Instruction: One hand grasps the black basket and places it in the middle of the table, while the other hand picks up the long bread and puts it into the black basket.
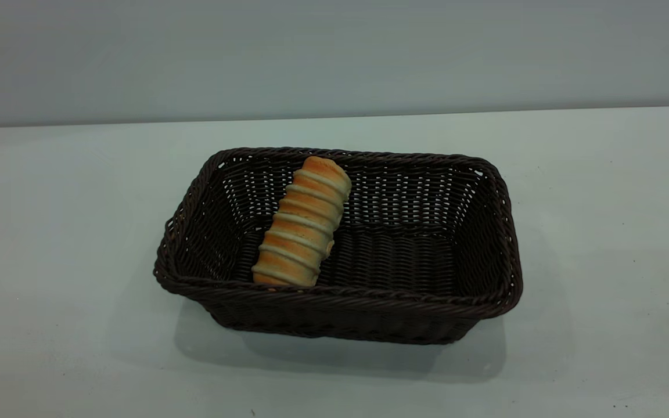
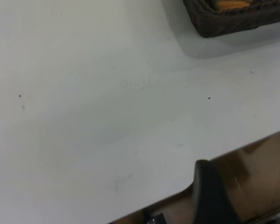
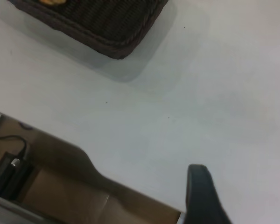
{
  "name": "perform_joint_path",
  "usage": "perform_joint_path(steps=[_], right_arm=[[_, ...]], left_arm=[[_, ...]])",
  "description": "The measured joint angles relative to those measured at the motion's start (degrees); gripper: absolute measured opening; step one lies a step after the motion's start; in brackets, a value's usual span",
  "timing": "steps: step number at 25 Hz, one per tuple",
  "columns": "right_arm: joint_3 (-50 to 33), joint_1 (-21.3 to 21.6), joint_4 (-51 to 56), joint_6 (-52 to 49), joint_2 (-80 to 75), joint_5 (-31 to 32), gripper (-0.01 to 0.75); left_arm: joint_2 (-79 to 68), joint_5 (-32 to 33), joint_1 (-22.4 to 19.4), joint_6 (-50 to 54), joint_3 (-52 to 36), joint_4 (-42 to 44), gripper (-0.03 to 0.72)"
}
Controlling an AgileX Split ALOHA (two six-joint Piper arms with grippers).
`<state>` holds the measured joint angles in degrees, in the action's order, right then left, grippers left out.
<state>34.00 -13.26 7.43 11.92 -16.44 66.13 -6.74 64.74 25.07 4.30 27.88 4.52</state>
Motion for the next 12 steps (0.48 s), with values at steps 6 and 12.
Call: perform_joint_path(steps=[6, 12], right_arm=[[0.00, 0.00, -1.48, 0.06, 0.00, -0.56, 0.456], [-0.23, 0.00, -1.63, -0.79, 0.00, 0.64, 0.456]], left_arm=[[0.00, 0.00, 0.00, -0.24, 0.00, 0.00, 0.428], [0.00, 0.00, 0.00, -0.26, 0.00, 0.00, 0.428]])
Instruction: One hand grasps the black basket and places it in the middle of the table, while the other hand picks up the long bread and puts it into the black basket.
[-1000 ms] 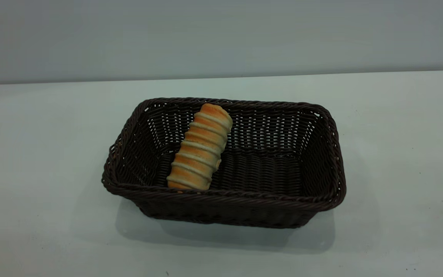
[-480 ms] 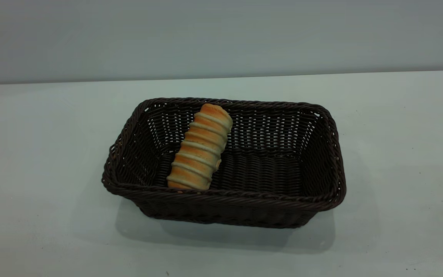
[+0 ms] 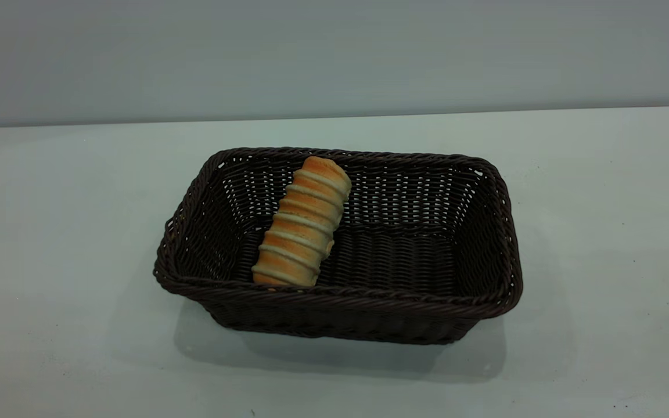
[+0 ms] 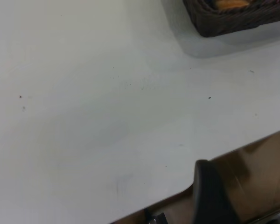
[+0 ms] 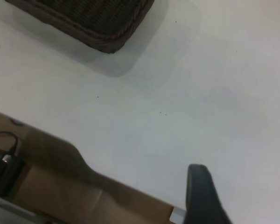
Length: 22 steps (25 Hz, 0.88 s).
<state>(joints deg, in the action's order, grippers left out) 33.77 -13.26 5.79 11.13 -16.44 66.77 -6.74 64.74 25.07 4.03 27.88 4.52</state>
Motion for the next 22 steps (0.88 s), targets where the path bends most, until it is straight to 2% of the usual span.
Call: perform_joint_path(steps=[7, 22], right_arm=[[-5.71, 0.00, -0.10, -1.59, 2.96, -2.10, 0.456], [-6.22, 0.00, -2.27, -3.70, 15.23, -2.03, 0.456]], left_arm=[[0.00, 0.00, 0.00, 0.00, 0.00, 0.00, 0.428], [0.00, 0.00, 0.00, 0.00, 0.00, 0.00, 0.428]])
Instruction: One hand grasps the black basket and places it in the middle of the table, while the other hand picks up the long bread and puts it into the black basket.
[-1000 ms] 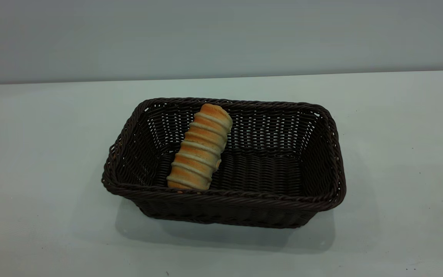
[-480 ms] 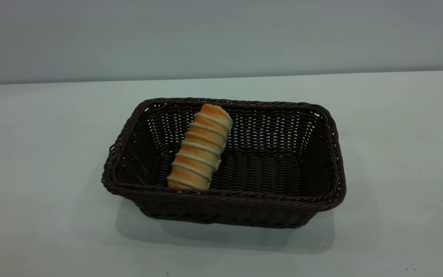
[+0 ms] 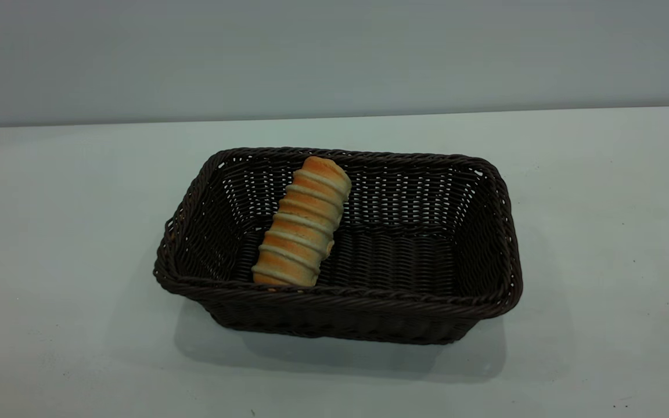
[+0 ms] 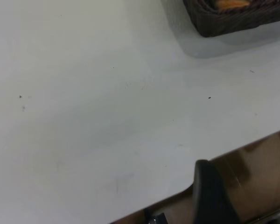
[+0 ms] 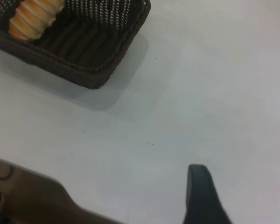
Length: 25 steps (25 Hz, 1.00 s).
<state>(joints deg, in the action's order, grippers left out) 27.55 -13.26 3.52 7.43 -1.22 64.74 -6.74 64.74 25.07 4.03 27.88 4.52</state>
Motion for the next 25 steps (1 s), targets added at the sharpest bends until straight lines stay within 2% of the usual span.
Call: perform_joint_path(steps=[19, 22, 25], right_arm=[[-0.04, 0.00, 0.00, -1.30, 0.09, 0.11, 0.456], [-0.04, 0.00, 0.00, -1.30, 0.09, 0.16, 0.456], [-0.04, 0.00, 0.00, -1.30, 0.09, 0.16, 0.456]], left_arm=[[0.00, 0.00, -0.08, 0.02, 0.00, 0.00, 0.428], [0.00, 0.00, -2.57, 0.02, 0.00, 0.00, 0.428], [0.48, 0.00, -8.97, 0.02, 0.00, 0.00, 0.428]])
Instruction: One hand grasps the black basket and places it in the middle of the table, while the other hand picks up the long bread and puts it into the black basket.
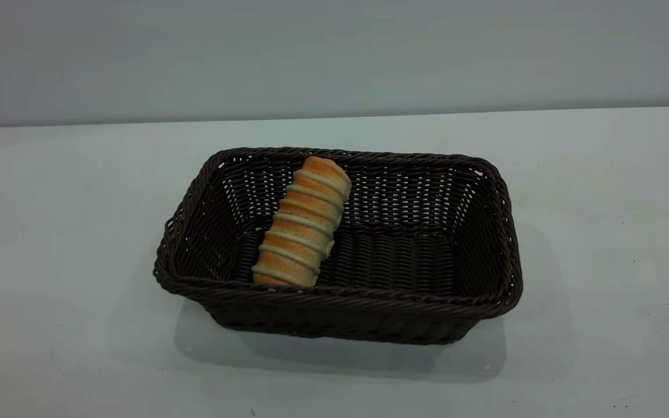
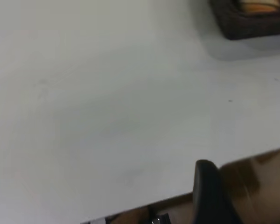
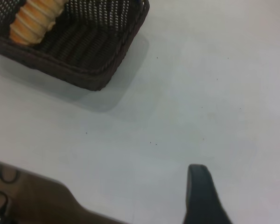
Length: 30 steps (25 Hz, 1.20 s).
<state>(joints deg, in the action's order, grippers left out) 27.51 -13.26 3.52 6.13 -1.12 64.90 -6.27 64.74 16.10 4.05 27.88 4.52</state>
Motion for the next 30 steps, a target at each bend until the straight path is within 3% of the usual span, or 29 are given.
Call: perform_joint_path(steps=[4, 9, 16, 30], right_arm=[[0.00, 0.69, 0.05, 0.00, 0.89, 0.00, 0.456], [0.00, 5.47, 0.06, -0.05, 2.08, 0.05, 0.456], [0.00, 9.76, 0.06, -0.05, 2.08, 0.05, 0.456], [0.00, 10.05, 0.06, -0.05, 2.08, 0.05, 0.456]], left_arm=[[2.43, 0.00, -8.10, 0.00, 0.00, 0.00, 0.428], [3.69, 0.00, -13.63, 0.00, 0.00, 0.00, 0.428], [7.25, 0.05, -14.17, -0.07, 0.00, 0.00, 0.428], [7.56, 0.05, -14.17, -0.07, 0.00, 0.00, 0.428]])
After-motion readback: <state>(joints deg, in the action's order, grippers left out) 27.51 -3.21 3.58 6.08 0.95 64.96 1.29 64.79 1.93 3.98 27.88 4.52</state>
